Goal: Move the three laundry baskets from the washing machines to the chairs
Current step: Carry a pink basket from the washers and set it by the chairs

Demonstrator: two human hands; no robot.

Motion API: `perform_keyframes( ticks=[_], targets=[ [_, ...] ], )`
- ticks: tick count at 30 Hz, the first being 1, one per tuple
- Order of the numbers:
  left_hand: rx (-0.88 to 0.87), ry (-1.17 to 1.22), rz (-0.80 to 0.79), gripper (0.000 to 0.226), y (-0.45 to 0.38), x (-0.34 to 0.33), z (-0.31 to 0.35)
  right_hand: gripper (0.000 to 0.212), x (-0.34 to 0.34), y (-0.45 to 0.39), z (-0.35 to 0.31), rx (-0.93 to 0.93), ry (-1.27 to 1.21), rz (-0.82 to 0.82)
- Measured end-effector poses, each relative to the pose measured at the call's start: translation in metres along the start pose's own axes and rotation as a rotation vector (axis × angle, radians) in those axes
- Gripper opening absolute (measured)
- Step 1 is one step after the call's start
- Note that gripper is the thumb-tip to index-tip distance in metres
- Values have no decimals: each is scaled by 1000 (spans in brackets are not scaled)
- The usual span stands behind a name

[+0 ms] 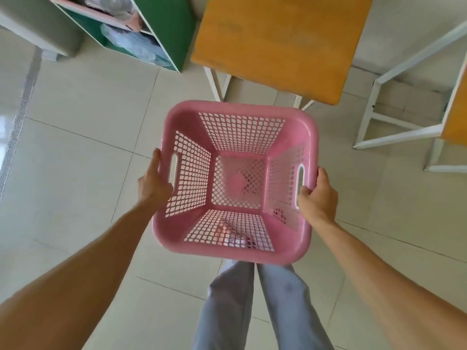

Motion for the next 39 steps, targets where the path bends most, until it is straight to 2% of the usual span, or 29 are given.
perform_keyframes(
  ticks=[5, 11, 14, 19, 27, 30, 32, 37, 39],
  targets=[
    [-22, 66, 112, 92, -22, 0, 20, 47, -15, -11, 3, -46, -116, 97],
    [-171, 15, 135, 89, -44, 19, 57, 44, -14, -16, 1, -59, -194, 151],
    [-190, -28, 139, 78, -58, 17, 63, 45, -17, -18, 2, -72, -208, 141],
    [-159, -115, 55, 42, -75, 5, 61, 47, -24, -23, 7, -91, -163, 96],
    [-67, -117, 8, 46, -48, 1, 76, 44, -20, -26, 6, -90, -32, -7],
    [-180, -135, 0, 71, -14, 4, 101, 40, -10, -19, -2, -72, 47, -81],
    [-305, -203, -66, 80, 17, -2, 120, 40, 5, -5, -11, -42, 70, -110],
    [-586, -237, -240, 66, 124, -5, 190, 33, 67, 51, -34, 88, 60, -113],
    [-683, -230, -284, 62, 169, 1, 219, 38, 100, 79, -39, 114, 59, -97]
  ],
)
Point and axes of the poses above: each hand's wrist, its own y-axis away from the middle knuckle, its own x-axis out of the back of the hand, z = x × y, the point moved 7 cm from there along -y, towards the middle knuckle, and after that the axes turned 4 degrees about z, right-handed, at the moved point
